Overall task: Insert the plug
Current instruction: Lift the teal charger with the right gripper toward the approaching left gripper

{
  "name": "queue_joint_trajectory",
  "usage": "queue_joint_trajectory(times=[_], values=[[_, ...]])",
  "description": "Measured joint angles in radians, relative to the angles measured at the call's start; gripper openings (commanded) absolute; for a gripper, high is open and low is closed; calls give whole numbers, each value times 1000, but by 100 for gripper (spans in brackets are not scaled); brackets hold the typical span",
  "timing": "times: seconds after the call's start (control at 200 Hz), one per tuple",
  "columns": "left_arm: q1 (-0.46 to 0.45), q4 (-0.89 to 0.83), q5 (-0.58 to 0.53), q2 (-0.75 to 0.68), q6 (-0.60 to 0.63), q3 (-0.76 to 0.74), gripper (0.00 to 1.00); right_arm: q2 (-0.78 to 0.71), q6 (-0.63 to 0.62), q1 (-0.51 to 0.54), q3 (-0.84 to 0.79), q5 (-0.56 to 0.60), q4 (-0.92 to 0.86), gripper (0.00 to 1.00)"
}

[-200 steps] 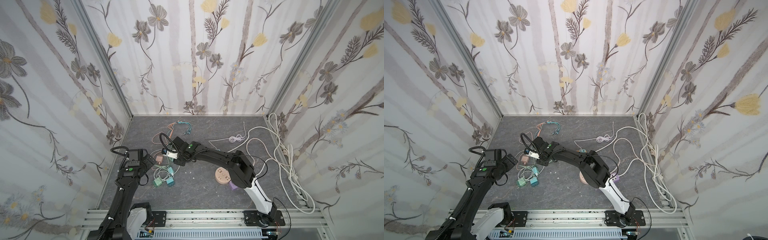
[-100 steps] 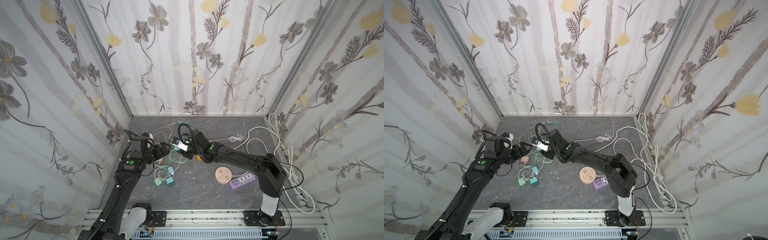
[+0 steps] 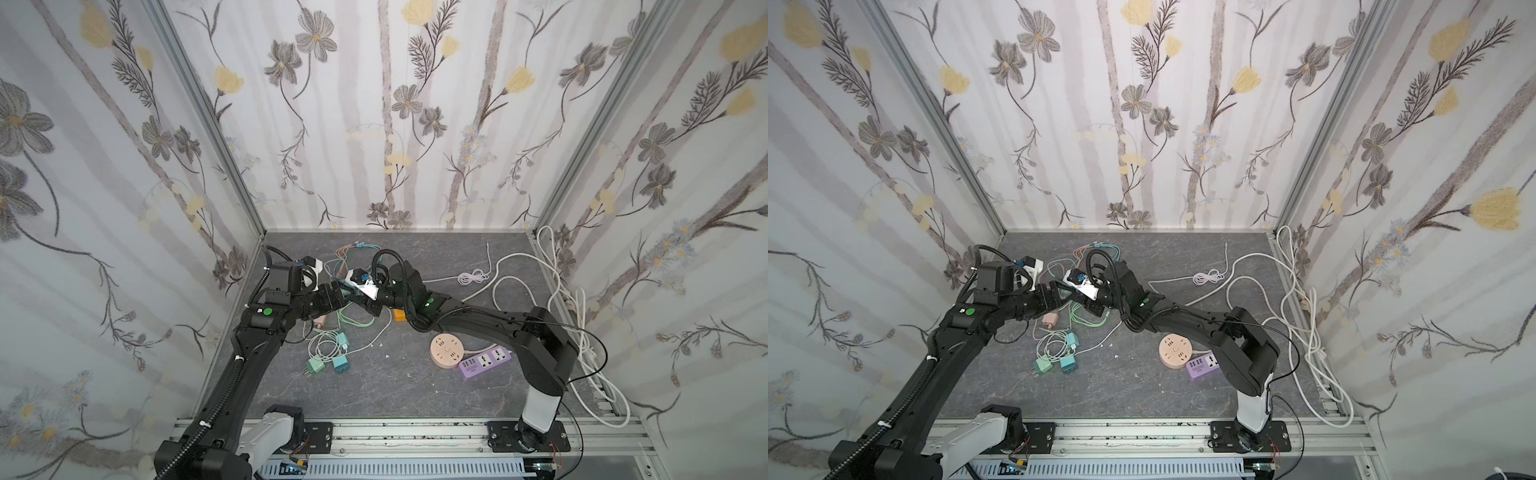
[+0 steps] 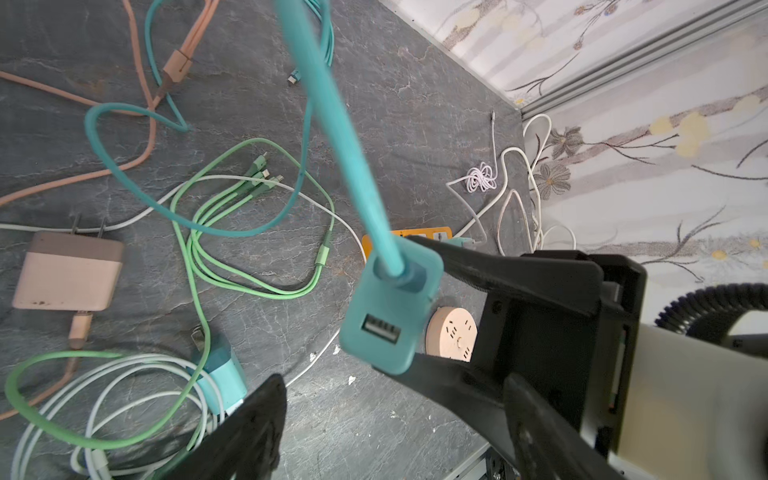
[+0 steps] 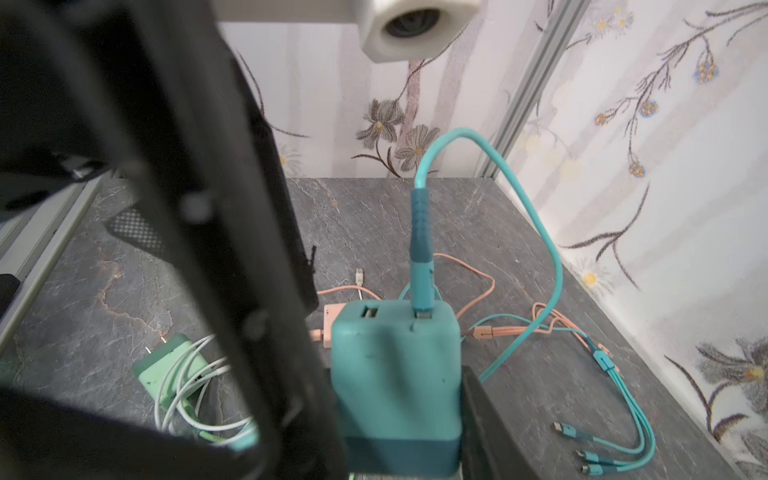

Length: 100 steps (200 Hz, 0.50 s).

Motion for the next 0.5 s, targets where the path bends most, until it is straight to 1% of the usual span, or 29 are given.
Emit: queue_joint_trajectory(times=[0.115,0.31,0.5], values=[[0,-62,11,24,57,48,73,-23,-69,0,-15,-22,-19,34],[1,-160,43,47,151,102,57,-91,-235,7,-19,-54,-129,34],[1,-171,87,50,174,104,48,-105,-323,24,-13,-69,-225,34]])
